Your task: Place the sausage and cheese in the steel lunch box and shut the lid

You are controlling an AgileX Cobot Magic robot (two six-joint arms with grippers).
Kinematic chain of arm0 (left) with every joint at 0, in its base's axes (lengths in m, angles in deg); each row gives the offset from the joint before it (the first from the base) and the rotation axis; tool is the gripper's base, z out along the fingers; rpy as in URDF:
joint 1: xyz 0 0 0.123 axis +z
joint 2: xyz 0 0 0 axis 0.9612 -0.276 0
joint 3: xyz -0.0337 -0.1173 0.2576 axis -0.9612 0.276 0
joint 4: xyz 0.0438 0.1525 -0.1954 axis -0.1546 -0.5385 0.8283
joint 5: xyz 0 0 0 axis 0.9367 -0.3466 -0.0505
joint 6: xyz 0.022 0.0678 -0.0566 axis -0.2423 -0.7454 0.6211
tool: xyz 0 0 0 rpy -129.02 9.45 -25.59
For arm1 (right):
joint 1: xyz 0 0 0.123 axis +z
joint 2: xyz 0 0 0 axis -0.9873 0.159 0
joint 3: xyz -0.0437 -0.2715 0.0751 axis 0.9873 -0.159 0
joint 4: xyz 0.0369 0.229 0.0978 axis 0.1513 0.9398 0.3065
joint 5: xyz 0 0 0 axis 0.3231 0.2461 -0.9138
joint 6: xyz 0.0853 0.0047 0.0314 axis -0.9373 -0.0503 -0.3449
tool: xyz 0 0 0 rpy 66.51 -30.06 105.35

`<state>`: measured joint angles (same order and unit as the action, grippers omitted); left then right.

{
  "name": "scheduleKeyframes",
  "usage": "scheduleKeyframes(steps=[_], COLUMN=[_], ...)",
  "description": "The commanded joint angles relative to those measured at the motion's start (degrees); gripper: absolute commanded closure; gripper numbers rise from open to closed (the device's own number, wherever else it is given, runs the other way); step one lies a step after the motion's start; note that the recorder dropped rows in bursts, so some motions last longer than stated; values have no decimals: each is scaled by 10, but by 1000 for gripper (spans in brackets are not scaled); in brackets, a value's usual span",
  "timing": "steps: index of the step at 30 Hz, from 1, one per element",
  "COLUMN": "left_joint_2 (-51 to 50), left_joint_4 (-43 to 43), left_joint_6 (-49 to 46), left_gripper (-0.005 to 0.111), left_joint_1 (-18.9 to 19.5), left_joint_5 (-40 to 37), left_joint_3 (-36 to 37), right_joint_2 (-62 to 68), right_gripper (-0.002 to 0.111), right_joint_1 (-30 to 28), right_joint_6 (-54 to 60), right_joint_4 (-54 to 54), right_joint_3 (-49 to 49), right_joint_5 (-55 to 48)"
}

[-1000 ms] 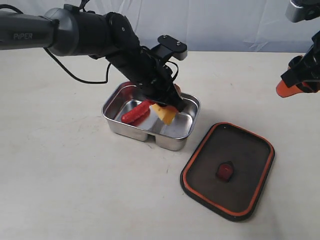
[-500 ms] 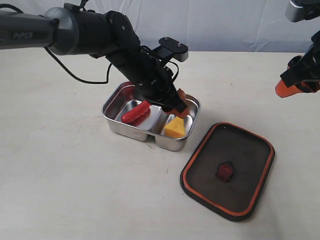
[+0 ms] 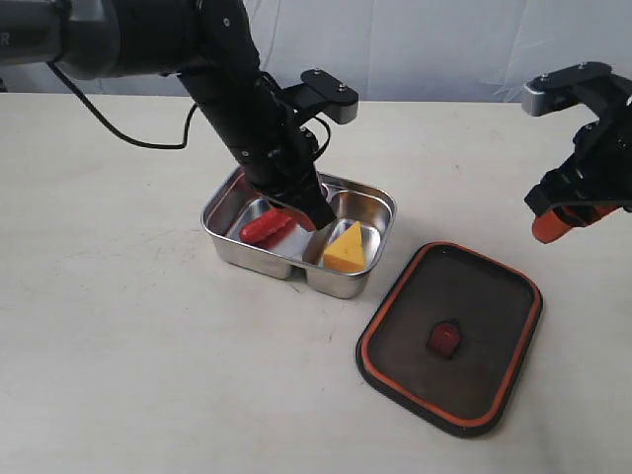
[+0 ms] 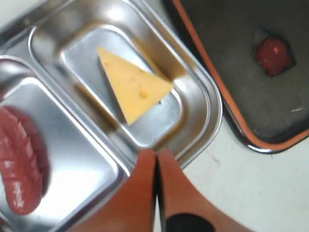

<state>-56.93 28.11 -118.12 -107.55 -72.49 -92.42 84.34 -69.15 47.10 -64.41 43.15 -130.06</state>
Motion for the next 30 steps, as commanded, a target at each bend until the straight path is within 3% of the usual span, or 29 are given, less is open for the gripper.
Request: scheduleKeyframes(steps=[1, 17, 25, 27, 30], left_joint_2=[37, 144, 174, 193, 227], left_joint_4=[-23, -7, -8, -26, -48], left_joint_6=[21, 21, 21, 21, 36], left_gripper=[107, 107, 107, 107, 107], left_joint_1=[5, 5, 5, 5, 15], left_joint_5=[-16, 11, 22, 22, 16], left_joint_3=[28, 192, 228, 228, 229], right_joint_2=[48, 186, 235, 238, 238], right_gripper=[58, 58, 58, 69, 108], right_joint_1=[-4, -4, -4, -4, -4], right_joint_6=[-2, -32, -36, -36, -36], right_joint_4=[-6, -41, -41, -41, -41], right_joint_3=[1, 1, 1, 1, 1], right_joint_5=[33, 84, 85, 84, 84])
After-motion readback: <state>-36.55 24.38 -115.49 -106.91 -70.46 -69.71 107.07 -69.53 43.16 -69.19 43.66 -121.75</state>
